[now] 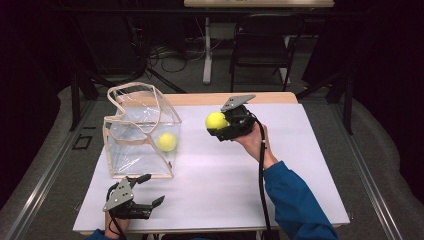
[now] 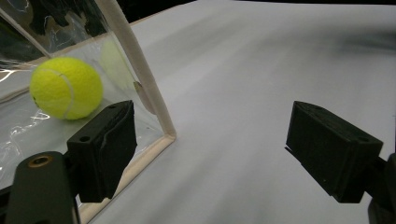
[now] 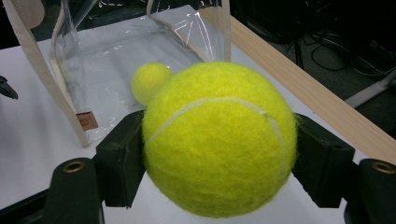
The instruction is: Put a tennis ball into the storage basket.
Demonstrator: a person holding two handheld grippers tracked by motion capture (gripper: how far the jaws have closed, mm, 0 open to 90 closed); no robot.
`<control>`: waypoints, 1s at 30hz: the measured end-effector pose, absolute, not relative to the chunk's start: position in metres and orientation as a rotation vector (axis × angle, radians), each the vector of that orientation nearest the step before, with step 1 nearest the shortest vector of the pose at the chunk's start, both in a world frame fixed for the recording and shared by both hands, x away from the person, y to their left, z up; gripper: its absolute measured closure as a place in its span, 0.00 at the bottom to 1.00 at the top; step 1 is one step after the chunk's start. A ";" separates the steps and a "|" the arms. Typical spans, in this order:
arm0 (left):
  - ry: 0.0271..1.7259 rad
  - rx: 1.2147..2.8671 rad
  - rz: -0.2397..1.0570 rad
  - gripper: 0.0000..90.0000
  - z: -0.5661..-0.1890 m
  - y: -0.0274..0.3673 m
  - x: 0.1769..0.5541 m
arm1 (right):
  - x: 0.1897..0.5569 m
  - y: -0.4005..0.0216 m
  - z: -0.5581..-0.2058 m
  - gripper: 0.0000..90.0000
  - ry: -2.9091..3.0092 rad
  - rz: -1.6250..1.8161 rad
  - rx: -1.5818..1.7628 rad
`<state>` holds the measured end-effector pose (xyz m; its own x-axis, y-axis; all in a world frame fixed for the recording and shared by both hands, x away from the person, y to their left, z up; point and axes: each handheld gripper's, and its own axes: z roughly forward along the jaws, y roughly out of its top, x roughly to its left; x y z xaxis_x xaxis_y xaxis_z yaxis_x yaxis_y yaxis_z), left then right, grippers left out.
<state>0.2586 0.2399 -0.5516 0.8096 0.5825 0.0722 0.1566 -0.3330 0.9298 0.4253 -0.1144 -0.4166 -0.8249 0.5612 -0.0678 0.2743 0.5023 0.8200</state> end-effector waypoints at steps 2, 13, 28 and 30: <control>0.557 1.890 0.482 0.18 -0.552 0.240 0.259 | 0.426 -0.113 -0.415 0.29 2.424 1.234 0.692; 0.560 1.888 0.490 0.18 -0.552 0.240 0.259 | 0.429 -0.107 -0.407 0.29 2.427 1.230 0.672; 0.564 1.879 0.488 0.18 -0.552 0.240 0.258 | 0.435 -0.100 -0.401 0.29 2.439 1.220 0.655; 0.562 1.881 0.489 0.18 -0.552 0.240 0.258 | 0.435 -0.099 -0.400 0.29 2.443 1.217 0.651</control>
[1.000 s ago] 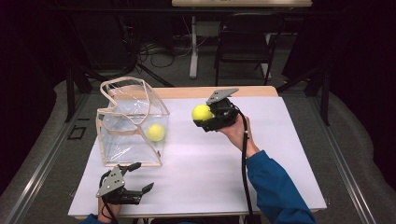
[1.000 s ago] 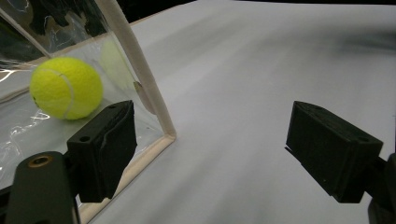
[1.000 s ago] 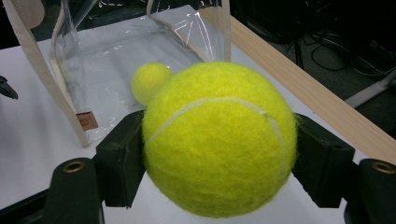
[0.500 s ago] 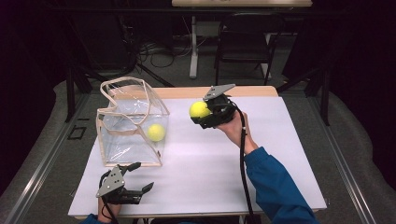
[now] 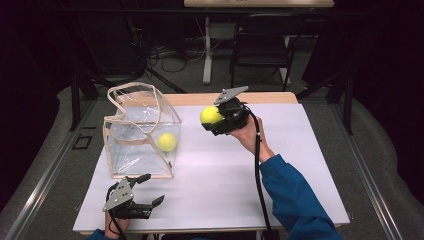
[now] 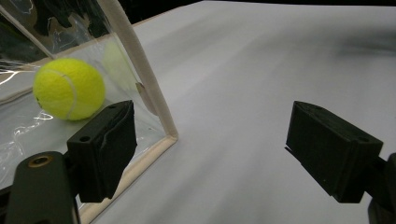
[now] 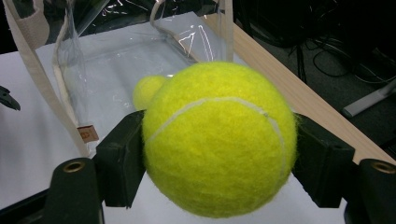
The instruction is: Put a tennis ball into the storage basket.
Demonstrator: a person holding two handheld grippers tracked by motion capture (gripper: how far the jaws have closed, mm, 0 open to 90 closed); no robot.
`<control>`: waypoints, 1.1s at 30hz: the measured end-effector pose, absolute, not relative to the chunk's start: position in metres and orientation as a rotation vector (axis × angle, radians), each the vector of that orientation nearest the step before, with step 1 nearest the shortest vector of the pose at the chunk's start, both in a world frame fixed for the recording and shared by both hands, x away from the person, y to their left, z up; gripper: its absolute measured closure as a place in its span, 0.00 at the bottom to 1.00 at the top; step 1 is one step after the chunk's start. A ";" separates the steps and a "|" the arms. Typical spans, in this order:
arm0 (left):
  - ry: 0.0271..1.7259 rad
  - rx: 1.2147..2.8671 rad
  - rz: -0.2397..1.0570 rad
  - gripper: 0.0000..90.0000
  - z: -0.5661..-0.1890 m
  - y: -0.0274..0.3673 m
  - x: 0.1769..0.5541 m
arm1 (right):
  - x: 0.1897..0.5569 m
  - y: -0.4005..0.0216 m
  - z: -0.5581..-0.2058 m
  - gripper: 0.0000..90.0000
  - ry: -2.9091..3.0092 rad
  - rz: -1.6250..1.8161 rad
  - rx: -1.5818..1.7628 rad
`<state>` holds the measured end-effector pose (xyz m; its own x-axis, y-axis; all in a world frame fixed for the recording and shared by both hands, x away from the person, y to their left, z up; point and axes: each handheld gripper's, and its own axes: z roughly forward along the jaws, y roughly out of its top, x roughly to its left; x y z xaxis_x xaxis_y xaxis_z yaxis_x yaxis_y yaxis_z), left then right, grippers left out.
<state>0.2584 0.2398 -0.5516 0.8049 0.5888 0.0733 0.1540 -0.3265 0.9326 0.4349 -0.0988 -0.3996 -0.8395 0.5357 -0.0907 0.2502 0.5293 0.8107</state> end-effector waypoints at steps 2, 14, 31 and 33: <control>0.562 1.882 0.488 0.18 -0.552 0.240 0.259 | 0.435 -0.098 -0.398 0.29 2.442 1.217 0.650; 0.564 1.879 0.488 0.18 -0.552 0.240 0.258 | 0.438 -0.091 -0.391 0.29 2.453 1.200 0.624; 0.564 1.881 0.493 0.18 -0.551 0.240 0.259 | 0.440 -0.085 -0.385 0.29 2.464 1.181 0.605; 0.564 1.879 0.494 0.18 -0.551 0.241 0.259 | 0.440 -0.085 -0.385 0.29 2.464 1.181 0.605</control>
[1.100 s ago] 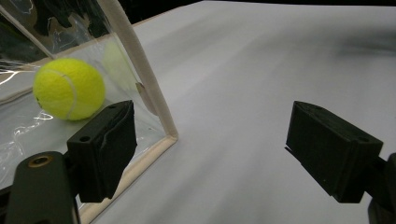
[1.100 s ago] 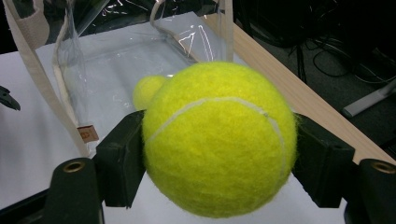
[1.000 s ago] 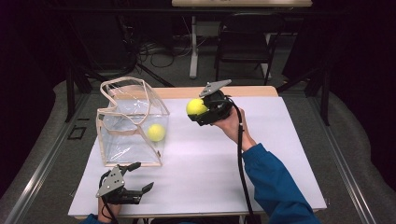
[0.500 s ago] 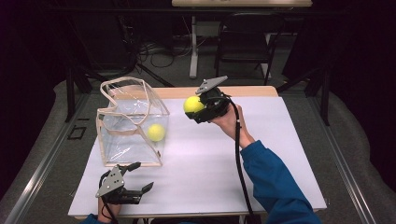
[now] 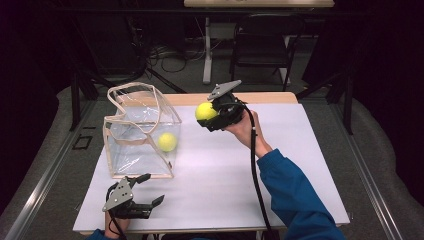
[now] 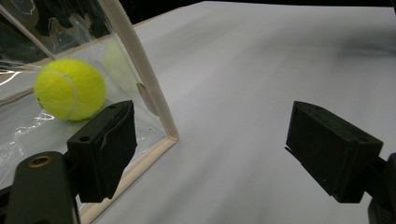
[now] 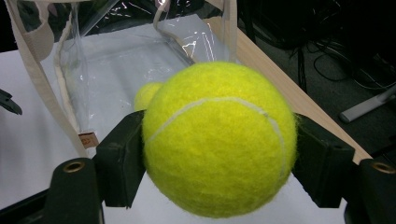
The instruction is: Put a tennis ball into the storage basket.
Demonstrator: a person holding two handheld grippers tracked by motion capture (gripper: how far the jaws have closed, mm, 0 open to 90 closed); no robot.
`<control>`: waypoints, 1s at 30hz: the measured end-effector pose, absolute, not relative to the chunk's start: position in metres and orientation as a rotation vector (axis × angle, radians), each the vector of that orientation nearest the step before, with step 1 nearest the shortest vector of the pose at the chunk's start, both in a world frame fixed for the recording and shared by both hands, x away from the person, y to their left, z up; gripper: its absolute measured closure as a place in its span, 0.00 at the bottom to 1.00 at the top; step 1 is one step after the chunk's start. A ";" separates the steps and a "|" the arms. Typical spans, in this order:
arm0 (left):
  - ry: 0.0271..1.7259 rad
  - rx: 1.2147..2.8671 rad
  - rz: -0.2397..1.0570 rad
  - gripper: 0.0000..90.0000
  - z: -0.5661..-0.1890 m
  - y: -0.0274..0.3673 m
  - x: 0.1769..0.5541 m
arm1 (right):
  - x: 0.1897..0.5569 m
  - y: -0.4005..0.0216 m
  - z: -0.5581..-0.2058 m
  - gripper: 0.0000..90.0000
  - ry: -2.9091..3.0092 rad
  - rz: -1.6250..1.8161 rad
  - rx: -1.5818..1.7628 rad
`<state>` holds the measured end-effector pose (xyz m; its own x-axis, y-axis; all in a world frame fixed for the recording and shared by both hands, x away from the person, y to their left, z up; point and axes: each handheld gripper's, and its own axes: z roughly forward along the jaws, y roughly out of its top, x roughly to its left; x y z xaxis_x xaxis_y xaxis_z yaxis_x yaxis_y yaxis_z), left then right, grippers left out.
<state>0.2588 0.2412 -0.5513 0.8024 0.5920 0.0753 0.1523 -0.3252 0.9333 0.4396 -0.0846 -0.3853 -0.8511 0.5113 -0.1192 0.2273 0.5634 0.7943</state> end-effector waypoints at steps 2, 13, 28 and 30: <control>0.565 1.878 0.494 0.18 -0.551 0.241 0.259 | 0.442 -0.078 -0.382 0.29 2.476 1.169 0.586; 0.564 1.880 0.492 0.18 -0.552 0.241 0.259 | 0.444 -0.072 -0.378 0.29 2.480 1.158 0.569; 0.565 1.880 0.494 0.18 -0.551 0.241 0.259 | 0.449 -0.064 -0.370 0.30 2.472 1.187 0.555; 0.564 1.879 0.494 0.18 -0.551 0.241 0.259 | 0.449 -0.063 -0.369 0.30 2.470 1.192 0.553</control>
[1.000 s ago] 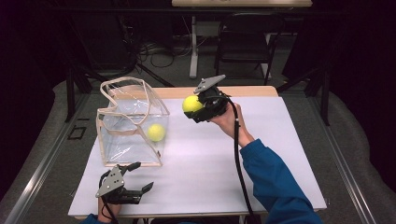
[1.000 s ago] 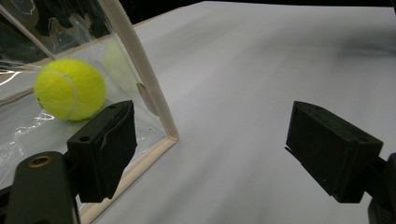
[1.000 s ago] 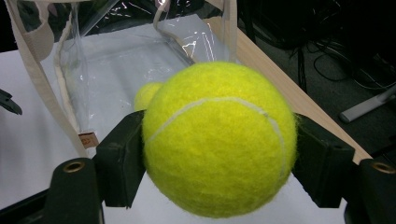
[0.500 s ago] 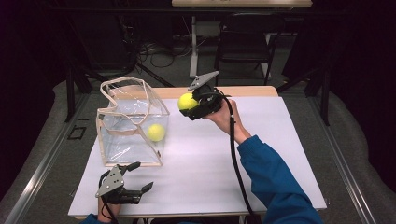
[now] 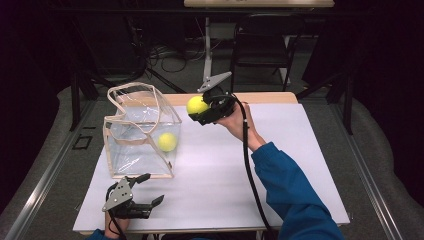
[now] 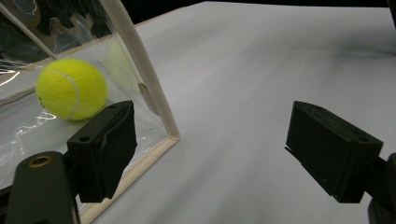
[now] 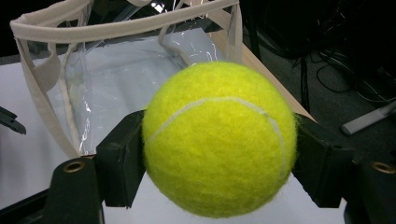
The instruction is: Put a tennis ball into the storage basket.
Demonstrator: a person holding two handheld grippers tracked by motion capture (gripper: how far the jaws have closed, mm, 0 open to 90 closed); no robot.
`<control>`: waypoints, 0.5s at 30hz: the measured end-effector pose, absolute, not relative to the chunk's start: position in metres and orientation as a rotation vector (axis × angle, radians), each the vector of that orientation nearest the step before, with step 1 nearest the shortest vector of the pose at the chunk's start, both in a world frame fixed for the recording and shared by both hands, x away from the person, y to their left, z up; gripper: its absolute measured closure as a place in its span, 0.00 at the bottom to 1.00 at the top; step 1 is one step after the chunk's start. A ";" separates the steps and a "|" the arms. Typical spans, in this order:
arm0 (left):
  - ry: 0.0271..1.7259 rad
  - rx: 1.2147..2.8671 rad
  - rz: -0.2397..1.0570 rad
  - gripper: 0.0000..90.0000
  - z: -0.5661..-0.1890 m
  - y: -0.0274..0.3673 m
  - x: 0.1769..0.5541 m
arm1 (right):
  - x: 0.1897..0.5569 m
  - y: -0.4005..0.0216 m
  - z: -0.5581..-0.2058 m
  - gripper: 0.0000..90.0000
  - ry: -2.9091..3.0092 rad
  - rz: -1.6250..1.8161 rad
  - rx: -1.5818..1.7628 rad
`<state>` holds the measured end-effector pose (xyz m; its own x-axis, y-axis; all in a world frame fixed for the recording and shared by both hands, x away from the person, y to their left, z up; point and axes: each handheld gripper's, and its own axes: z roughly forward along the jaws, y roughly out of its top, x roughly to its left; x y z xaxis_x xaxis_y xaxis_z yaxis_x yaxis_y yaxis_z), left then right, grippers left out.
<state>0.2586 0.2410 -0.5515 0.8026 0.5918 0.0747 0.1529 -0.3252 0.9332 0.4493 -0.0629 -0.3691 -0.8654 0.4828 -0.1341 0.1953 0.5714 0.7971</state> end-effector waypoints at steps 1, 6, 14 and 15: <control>0.561 1.879 0.494 0.18 -0.551 0.241 0.259 | 0.449 -0.062 -0.369 0.30 2.469 1.195 0.551; 0.563 1.878 0.494 0.18 -0.551 0.241 0.259 | 0.450 -0.058 -0.366 0.30 2.460 1.205 0.540; 0.563 1.882 0.491 0.18 -0.552 0.240 0.259 | 0.452 -0.051 -0.360 0.30 2.455 1.220 0.522; 0.563 1.878 0.488 0.18 -0.552 0.240 0.259 | 0.452 -0.051 -0.359 0.30 2.453 1.228 0.521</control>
<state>0.2589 0.2404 -0.5519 0.8051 0.5888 0.0713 0.1540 -0.3236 0.9336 0.4521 -0.0506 -0.3591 -0.8723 0.4681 -0.1413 0.1672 0.5572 0.8133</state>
